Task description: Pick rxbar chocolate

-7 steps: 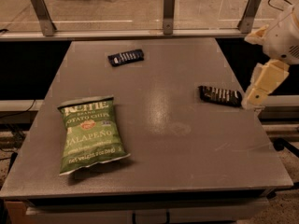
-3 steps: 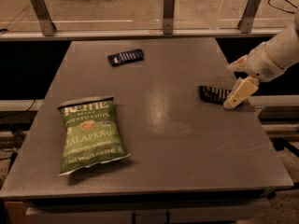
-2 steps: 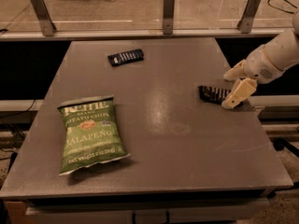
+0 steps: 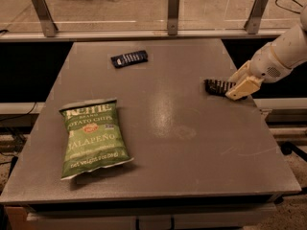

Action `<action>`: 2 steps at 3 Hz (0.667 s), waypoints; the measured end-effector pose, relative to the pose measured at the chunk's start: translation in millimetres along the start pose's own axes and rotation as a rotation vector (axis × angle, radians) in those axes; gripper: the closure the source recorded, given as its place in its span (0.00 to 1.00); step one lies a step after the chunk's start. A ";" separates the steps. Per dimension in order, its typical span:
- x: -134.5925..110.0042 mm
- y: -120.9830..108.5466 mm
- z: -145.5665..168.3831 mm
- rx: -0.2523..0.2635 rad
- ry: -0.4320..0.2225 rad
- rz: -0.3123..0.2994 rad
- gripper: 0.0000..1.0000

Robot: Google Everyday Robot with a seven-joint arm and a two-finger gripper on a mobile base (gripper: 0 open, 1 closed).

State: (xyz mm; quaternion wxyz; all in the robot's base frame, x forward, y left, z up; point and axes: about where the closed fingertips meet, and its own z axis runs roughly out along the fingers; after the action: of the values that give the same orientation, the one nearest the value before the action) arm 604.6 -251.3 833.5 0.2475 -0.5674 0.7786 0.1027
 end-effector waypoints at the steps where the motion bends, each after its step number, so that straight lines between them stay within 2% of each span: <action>1: -0.2 0.0 -0.1 0.000 0.000 0.000 1.00; 2: -41.3 6.1 -22.4 -0.013 -0.088 -0.046 1.00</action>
Offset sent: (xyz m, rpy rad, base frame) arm -0.0111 0.0768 0.1296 0.2264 -0.1286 0.1679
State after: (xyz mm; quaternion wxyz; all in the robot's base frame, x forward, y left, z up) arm 602.5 -224.7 872.6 0.2803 -0.5815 0.7531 0.1271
